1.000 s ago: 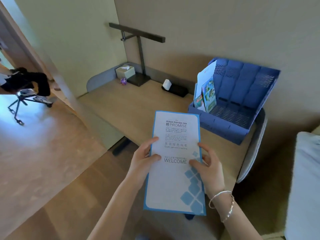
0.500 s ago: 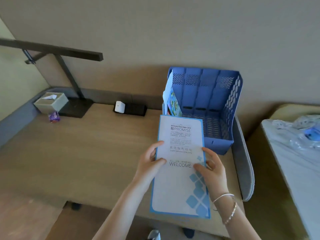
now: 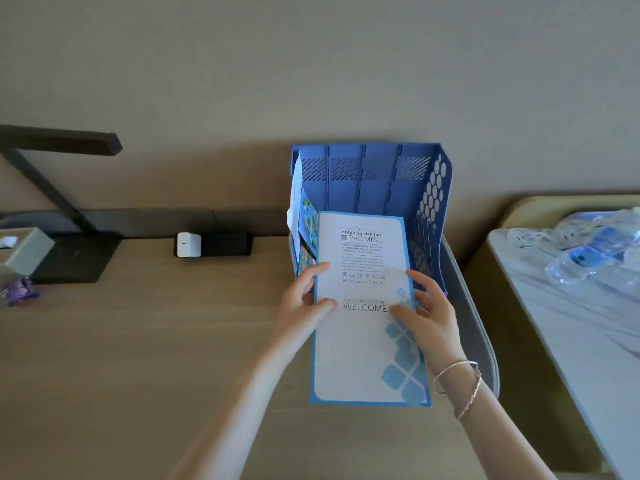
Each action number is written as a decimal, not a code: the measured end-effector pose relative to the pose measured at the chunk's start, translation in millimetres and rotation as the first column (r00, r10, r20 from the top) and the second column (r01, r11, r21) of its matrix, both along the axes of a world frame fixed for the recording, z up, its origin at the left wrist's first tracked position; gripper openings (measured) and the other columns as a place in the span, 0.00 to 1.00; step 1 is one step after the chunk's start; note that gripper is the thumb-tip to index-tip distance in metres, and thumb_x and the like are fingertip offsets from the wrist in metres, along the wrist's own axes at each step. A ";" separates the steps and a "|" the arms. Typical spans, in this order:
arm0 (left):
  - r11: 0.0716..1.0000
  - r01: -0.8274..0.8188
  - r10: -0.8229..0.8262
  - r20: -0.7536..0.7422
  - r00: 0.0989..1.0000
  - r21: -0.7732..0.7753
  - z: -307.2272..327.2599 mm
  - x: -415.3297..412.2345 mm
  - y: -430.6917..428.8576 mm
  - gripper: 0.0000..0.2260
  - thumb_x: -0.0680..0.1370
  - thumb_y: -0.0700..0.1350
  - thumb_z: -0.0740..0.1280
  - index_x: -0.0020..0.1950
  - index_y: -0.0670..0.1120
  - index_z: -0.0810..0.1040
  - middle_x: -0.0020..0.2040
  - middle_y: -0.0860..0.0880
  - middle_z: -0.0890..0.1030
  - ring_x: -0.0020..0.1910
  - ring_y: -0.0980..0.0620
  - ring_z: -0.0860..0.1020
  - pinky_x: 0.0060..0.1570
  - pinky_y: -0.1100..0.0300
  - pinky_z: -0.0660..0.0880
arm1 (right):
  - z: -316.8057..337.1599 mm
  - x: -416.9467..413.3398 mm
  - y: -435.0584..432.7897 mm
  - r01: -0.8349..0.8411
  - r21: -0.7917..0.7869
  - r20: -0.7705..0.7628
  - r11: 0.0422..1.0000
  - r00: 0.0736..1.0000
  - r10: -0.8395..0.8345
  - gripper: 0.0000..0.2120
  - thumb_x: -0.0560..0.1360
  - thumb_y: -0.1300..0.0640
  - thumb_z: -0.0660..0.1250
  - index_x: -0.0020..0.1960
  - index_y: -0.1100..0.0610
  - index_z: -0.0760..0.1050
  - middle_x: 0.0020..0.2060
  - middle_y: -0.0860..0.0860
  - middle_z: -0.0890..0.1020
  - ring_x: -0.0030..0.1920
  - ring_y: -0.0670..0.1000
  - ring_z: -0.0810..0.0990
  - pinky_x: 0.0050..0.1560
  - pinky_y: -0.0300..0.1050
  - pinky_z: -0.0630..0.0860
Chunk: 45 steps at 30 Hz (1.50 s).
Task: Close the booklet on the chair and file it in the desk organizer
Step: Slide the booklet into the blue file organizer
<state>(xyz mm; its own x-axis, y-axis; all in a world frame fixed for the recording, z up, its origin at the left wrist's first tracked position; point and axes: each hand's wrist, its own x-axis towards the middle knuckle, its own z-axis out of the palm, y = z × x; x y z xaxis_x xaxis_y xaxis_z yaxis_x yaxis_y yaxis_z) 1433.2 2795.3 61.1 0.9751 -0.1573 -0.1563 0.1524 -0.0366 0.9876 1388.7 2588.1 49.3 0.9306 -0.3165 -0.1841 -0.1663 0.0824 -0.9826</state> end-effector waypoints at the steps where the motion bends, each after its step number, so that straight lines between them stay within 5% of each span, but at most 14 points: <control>1: 1.000 0.014 -0.014 0.000 1.000 0.014 1.8 5.4 -1.1 0.27 0.67 0.36 0.68 0.59 0.62 0.77 0.54 0.56 0.84 0.51 0.56 0.82 0.45 0.64 0.78 | 2.1 7.4 -5.4 -0.031 -0.011 0.014 0.999 0.999 0.031 0.28 0.71 0.69 0.72 0.64 0.45 0.74 0.50 0.51 0.84 0.45 0.52 0.86 0.40 0.49 0.84; 4: 0.995 0.076 -0.078 0.028 0.997 0.066 12.0 25.7 -3.6 0.30 0.67 0.37 0.68 0.63 0.63 0.74 0.55 0.61 0.83 0.51 0.53 0.82 0.48 0.59 0.79 | 12.5 37.9 -25.5 -0.168 -0.038 0.064 0.985 0.983 0.170 0.32 0.71 0.72 0.72 0.67 0.47 0.72 0.51 0.52 0.83 0.49 0.54 0.85 0.41 0.48 0.84; 9: 0.984 0.047 -0.070 0.131 0.989 0.174 35.8 67.8 -14.5 0.34 0.69 0.32 0.67 0.65 0.65 0.71 0.61 0.59 0.78 0.49 0.54 0.82 0.43 0.67 0.77 | 35.3 111.7 -52.2 -0.331 -0.175 0.134 0.927 0.925 0.355 0.34 0.70 0.74 0.71 0.69 0.48 0.69 0.54 0.52 0.80 0.50 0.50 0.85 0.42 0.42 0.82; 13: 0.974 -0.106 0.052 0.256 0.965 0.201 37.0 98.7 -23.6 0.34 0.69 0.32 0.67 0.63 0.67 0.71 0.60 0.61 0.78 0.41 0.40 0.77 0.42 0.52 0.76 | 44.2 172.5 -59.4 -0.405 -0.326 0.195 0.854 0.855 0.480 0.39 0.68 0.75 0.73 0.71 0.48 0.67 0.55 0.54 0.78 0.49 0.51 0.84 0.42 0.44 0.83; 17: 0.912 -0.305 0.201 0.348 0.916 0.276 24.3 124.2 -29.0 0.34 0.68 0.36 0.65 0.66 0.67 0.69 0.47 0.48 0.75 0.39 0.39 0.78 0.42 0.45 0.77 | 39.9 224.5 -55.3 -0.420 -0.455 0.230 0.785 0.797 0.559 0.41 0.66 0.74 0.70 0.71 0.44 0.66 0.53 0.56 0.80 0.47 0.61 0.82 0.46 0.57 0.82; 19: 0.874 -0.373 0.208 0.454 0.867 0.312 17.4 132.2 -35.9 0.33 0.68 0.34 0.64 0.65 0.66 0.69 0.51 0.44 0.80 0.39 0.37 0.78 0.41 0.39 0.77 | 31.8 244.5 -51.3 -0.425 -0.491 0.227 0.761 0.781 0.582 0.42 0.66 0.72 0.70 0.71 0.40 0.65 0.52 0.56 0.80 0.46 0.61 0.81 0.47 0.56 0.82; 21: 0.837 -0.446 0.205 0.574 0.793 0.317 8.0 136.1 -44.0 0.32 0.68 0.30 0.63 0.65 0.59 0.71 0.67 0.47 0.75 0.34 0.40 0.75 0.33 0.46 0.77 | 19.8 261.6 -46.1 -0.419 -0.536 0.210 0.733 0.774 0.597 0.42 0.66 0.71 0.70 0.70 0.37 0.64 0.52 0.56 0.80 0.46 0.61 0.80 0.49 0.57 0.81; 23: 0.777 -0.511 0.192 0.636 0.748 0.367 -6.0 136.0 -49.5 0.31 0.68 0.28 0.64 0.66 0.53 0.72 0.73 0.58 0.68 0.33 0.47 0.72 0.30 0.60 0.72 | 5.9 276.4 -39.9 -0.411 -0.569 0.201 0.713 0.771 0.604 0.43 0.66 0.70 0.70 0.70 0.35 0.63 0.52 0.54 0.79 0.46 0.60 0.79 0.51 0.57 0.80; 27: 0.707 -0.561 0.269 0.570 0.776 0.430 -36.9 128.8 -57.7 0.30 0.72 0.31 0.66 0.69 0.56 0.68 0.62 0.45 0.78 0.43 0.43 0.77 0.42 0.68 0.71 | -22.3 300.8 -24.4 -0.418 -0.643 0.181 0.642 0.732 0.657 0.44 0.67 0.69 0.69 0.69 0.30 0.60 0.52 0.47 0.76 0.45 0.50 0.78 0.51 0.51 0.80; 31: 0.711 -0.560 0.315 0.519 0.794 0.424 -58.5 121.0 -62.2 0.29 0.74 0.33 0.65 0.70 0.56 0.67 0.66 0.50 0.75 0.47 0.49 0.80 0.45 0.64 0.76 | -47.8 319.5 -14.7 -0.468 -0.682 0.137 0.562 0.673 0.727 0.46 0.67 0.69 0.70 0.69 0.28 0.59 0.58 0.41 0.74 0.49 0.43 0.78 0.54 0.43 0.78; 35: 0.665 -0.577 0.312 0.526 0.791 0.474 -77.6 115.0 -61.9 0.30 0.75 0.32 0.66 0.70 0.57 0.66 0.65 0.73 0.68 0.45 0.53 0.79 0.48 0.56 0.79 | -67.6 334.6 -10.0 -0.515 -0.703 0.113 0.491 0.600 0.792 0.46 0.69 0.67 0.72 0.70 0.27 0.58 0.62 0.41 0.74 0.55 0.45 0.78 0.56 0.43 0.77; 37: 0.642 -0.590 0.299 0.548 0.781 0.489 -83.5 111.2 -61.9 0.29 0.75 0.32 0.67 0.71 0.55 0.66 0.64 0.76 0.66 0.45 0.51 0.79 0.50 0.55 0.79 | -73.1 337.3 -6.8 -0.525 -0.703 0.116 0.480 0.581 0.805 0.44 0.70 0.66 0.72 0.70 0.27 0.59 0.63 0.41 0.74 0.55 0.43 0.78 0.56 0.42 0.77; 42: 0.618 -0.637 0.386 0.528 0.756 0.461 -97.2 109.8 -65.5 0.29 0.75 0.32 0.68 0.70 0.56 0.67 0.65 0.60 0.72 0.48 0.54 0.80 0.50 0.56 0.80 | -83.4 346.2 2.4 -0.551 -0.717 0.107 0.427 0.519 0.848 0.44 0.72 0.66 0.71 0.70 0.26 0.58 0.61 0.39 0.71 0.54 0.36 0.74 0.58 0.36 0.73; 45: 0.608 -0.645 0.415 0.508 0.755 0.462 -104.5 111.1 -69.8 0.30 0.75 0.31 0.69 0.68 0.58 0.67 0.67 0.59 0.72 0.50 0.57 0.80 0.51 0.62 0.79 | -87.3 352.7 5.5 -0.566 -0.727 0.094 0.388 0.477 0.874 0.45 0.72 0.67 0.70 0.71 0.27 0.57 0.61 0.44 0.72 0.54 0.40 0.73 0.61 0.42 0.74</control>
